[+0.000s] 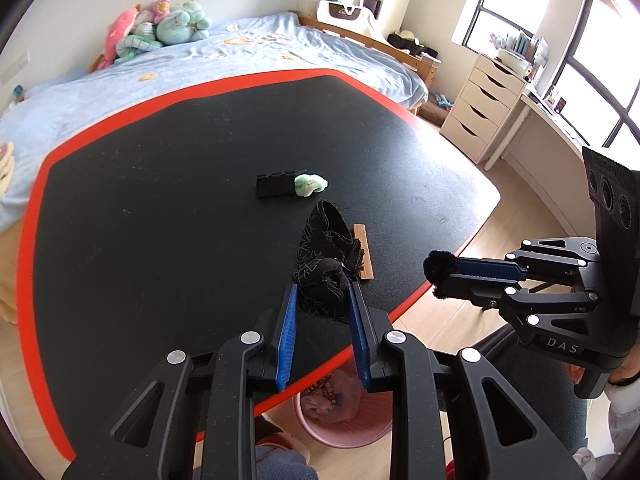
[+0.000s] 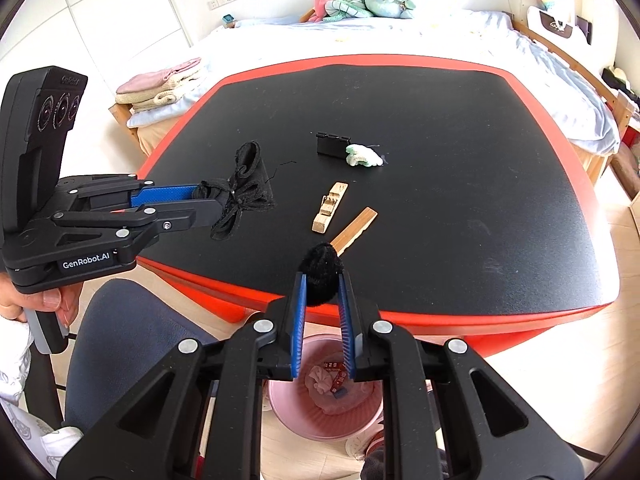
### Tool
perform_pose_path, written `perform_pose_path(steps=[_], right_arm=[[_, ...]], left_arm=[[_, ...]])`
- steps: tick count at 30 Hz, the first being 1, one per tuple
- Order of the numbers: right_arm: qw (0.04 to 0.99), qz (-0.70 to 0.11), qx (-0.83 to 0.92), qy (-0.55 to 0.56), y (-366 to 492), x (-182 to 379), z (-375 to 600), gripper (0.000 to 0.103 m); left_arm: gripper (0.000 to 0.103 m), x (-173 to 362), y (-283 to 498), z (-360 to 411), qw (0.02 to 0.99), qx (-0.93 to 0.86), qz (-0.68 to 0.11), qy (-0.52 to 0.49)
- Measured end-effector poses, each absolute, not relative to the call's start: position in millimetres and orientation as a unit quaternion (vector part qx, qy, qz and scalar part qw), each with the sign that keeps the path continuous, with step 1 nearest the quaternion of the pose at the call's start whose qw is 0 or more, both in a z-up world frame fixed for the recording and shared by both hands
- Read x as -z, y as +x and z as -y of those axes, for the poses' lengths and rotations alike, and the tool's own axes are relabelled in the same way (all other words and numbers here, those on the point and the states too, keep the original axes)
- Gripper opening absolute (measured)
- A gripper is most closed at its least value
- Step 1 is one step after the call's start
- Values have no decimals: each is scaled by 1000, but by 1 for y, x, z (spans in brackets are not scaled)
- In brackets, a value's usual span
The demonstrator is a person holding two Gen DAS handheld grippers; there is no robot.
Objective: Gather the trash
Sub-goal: 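Carry both black cloths over the wastebasket and release them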
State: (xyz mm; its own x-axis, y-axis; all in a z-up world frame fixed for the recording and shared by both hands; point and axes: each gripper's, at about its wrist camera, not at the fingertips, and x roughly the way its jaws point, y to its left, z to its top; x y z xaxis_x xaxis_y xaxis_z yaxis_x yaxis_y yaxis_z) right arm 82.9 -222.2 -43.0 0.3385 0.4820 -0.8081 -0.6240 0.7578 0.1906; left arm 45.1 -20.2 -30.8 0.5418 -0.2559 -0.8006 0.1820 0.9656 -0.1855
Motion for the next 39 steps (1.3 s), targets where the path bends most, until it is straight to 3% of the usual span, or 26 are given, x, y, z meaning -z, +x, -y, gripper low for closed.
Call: perform_pose_path(steps=[39], right_arm=[[809,-467,-346,-81,-2,39,266,15]], left_arm=[[24,36,-48,60,861,164,-481,1]])
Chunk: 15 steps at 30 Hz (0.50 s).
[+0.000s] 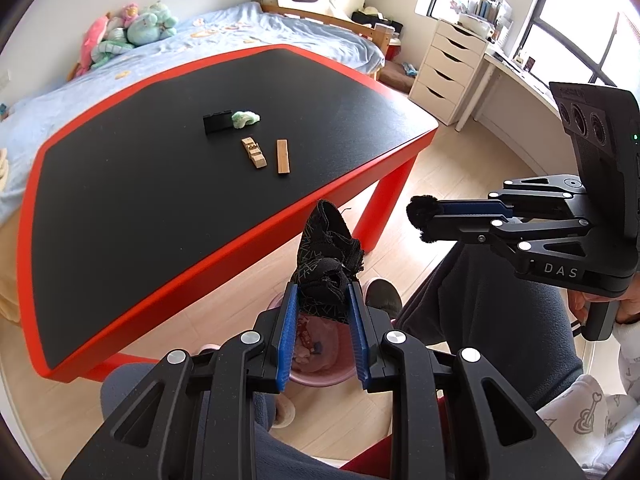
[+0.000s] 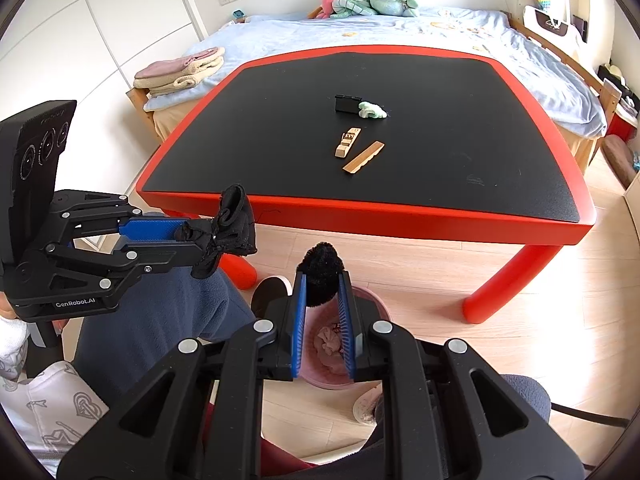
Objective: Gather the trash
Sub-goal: 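Carry both black cloths over the wastebasket and release them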
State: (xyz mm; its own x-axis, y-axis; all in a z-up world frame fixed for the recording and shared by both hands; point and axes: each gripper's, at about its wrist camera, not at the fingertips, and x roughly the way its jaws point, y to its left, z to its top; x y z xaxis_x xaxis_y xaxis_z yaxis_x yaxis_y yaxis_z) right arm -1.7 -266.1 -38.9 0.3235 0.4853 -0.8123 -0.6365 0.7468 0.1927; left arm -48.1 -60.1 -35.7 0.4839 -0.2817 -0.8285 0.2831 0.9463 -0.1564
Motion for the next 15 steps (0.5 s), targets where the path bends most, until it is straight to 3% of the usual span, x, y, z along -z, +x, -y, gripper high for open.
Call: perform_pose_path(steps=[12,15], right_arm=[[805,-472,-349,-81,-4,41,267,15],[804,-475,-349,-85,-5,43,266,19]], left_arm=[[25,38,-52,62,859,170,-483,-3],[31,39,-52,61,856,177,-485,-6]])
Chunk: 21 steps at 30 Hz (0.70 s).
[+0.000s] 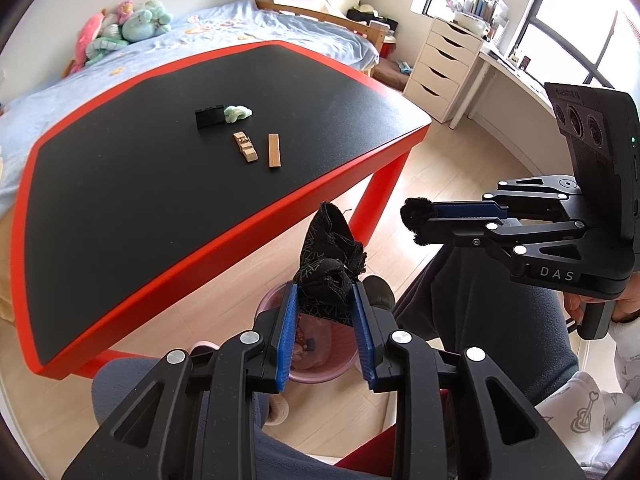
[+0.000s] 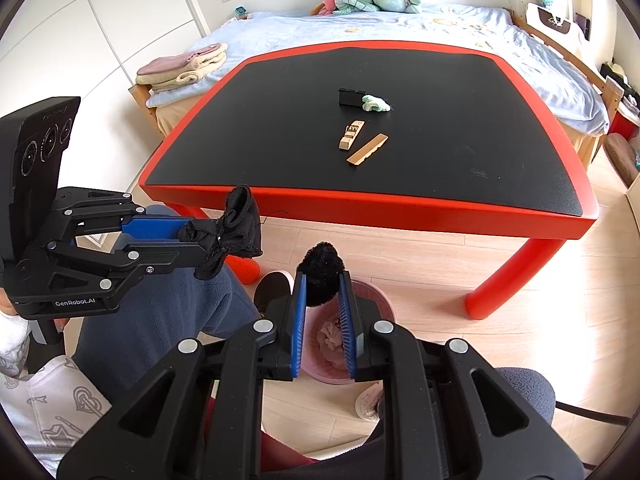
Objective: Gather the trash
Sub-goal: 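Carry both black cloths over the wastebasket and release them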
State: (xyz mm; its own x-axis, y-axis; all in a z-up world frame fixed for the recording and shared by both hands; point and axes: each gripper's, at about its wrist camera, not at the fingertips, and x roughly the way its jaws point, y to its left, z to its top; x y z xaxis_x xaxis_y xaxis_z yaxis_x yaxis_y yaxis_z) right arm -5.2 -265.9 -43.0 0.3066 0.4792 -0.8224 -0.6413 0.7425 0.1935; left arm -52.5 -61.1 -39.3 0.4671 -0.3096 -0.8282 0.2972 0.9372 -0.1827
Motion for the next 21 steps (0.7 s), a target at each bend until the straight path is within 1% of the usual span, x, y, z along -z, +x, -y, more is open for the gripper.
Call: perform_pose_path(steps=[1,2,3,4,5,6,10,21], right_arm=[[804,-475,-347,-86,-4,44,266,26],[805,-475,-344,-86,-4,44,266,45],[807,-475,-342,-84,-3,45,267,57],[808,-473,-341,-81,-3,45,268,77],[811,-471,-338,-81,-3,45,268,87],[813,-471,-333,-83,-3,45,269,89],[815,-475,-322,-82,0,47,270,92],[814,-477,-322,-80,1,47,268,96]], left_arm=[[33,39,-52,61,856,178,-485,-6],[42,39,-51,60,857,175,-485,-5],[62,39,-51,59,859,168,-483,-6],[72,38,-51,57,864,160,-477,-9],[83,37,-51,54,869,152,-470,-12],[89,36,-51,53,872,147,-466,-13],[94,35,-50,47,879,127,-460,-14],[95,33,-49,41,879,116,-462,-28]])
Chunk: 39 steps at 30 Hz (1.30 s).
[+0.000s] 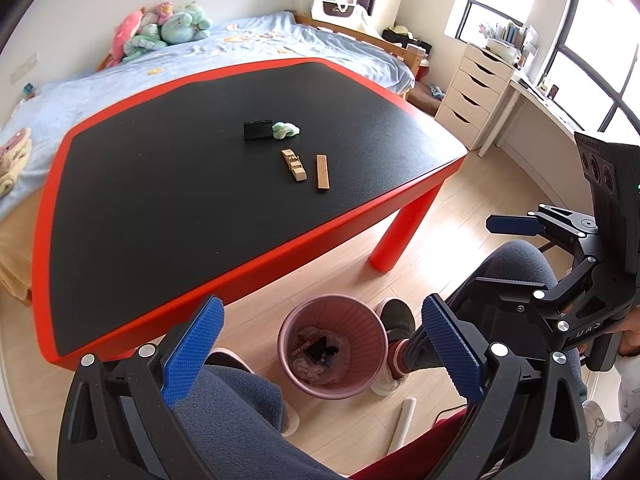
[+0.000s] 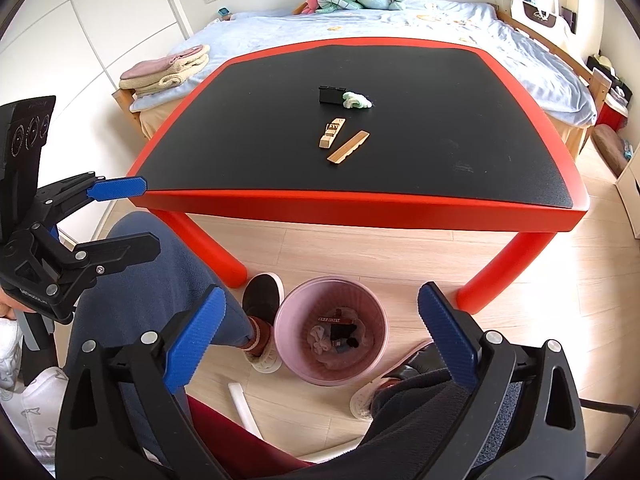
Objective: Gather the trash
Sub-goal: 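Carry both black cloths over the wastebasket and release them, then move both open tools over the table toward the wooden pieces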
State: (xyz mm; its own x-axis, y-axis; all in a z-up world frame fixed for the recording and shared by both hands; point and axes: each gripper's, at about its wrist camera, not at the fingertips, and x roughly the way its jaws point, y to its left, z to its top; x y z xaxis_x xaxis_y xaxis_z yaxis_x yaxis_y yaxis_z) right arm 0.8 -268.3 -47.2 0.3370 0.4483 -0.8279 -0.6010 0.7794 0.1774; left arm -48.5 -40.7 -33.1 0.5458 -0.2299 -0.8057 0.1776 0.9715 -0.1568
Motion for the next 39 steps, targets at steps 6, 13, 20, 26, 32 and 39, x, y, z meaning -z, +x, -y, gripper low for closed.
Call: perform_pose_path(steps=[6,13,20,26,32,39], right_arm=[[814,-478,-319,-80,3,46,268,97],[816,-476,-317,-81,10,44,265,97],[821,-468,-316,-86,25,39,255,97],[823,-464,-315,-88,43,38,243,97],[824,-463,-313,-90,62,40,230,97],[824,-469,-303,-97,83,52,220,97]], left_arm=[[95,34,-47,40,877,112,-466,-30],[95,32,-41,37,877,106,-467,-34],[95,29,-25,31,879,97,-465,-47],[95,27,-3,24,880,88,-462,-62],[95,29,24,23,879,81,-465,-67],[95,38,56,20,874,74,-475,-70]])
